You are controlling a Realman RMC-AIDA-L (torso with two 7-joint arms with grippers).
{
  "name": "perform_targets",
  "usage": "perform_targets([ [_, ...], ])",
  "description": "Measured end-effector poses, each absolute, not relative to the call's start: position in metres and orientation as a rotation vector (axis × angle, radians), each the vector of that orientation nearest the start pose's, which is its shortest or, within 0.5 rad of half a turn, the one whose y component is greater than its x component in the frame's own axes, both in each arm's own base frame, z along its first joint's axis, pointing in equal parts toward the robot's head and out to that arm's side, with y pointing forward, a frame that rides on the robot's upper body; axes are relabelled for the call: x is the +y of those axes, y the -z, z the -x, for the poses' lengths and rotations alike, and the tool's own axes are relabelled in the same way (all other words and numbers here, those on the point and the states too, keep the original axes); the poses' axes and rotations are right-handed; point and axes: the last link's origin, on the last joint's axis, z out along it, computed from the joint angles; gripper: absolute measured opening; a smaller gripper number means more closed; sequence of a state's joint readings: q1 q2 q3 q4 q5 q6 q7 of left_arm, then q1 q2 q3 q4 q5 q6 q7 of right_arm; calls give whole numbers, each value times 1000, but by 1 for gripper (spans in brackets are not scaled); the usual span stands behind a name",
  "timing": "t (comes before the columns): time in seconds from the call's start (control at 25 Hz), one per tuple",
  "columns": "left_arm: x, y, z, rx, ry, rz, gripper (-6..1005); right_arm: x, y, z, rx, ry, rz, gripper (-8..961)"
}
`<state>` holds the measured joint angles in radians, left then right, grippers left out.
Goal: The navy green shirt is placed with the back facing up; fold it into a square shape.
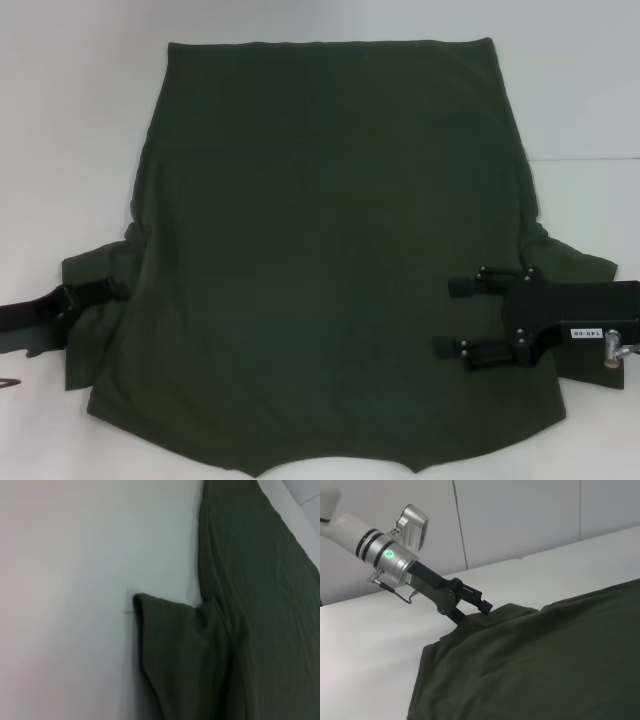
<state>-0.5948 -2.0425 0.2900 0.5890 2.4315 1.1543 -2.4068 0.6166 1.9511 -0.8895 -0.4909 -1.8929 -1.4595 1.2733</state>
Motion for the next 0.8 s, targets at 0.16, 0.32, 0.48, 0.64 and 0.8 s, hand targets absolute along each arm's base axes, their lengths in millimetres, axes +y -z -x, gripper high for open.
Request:
perform_targets([
  [0.16, 362, -31, 350, 2679, -835, -2308, 809, 354, -5, -263, 452, -541, 2816, 942],
  [0.32, 362, -32, 351, 2681, -835, -2310, 783, 354, -5, -263, 456, -541, 2816, 942],
  [0.48, 362, -32, 351, 2682, -830, -2313, 680, 354, -5, -264, 458, -541, 2816, 942],
  [0.64, 363, -31, 349, 2673, -814, -2325, 554, 354, -5, -264, 459, -541, 2815, 942],
  [0.8, 363, -30, 348, 2665, -807, -2331, 438, 354, -5, -264, 459, -541, 2813, 942],
])
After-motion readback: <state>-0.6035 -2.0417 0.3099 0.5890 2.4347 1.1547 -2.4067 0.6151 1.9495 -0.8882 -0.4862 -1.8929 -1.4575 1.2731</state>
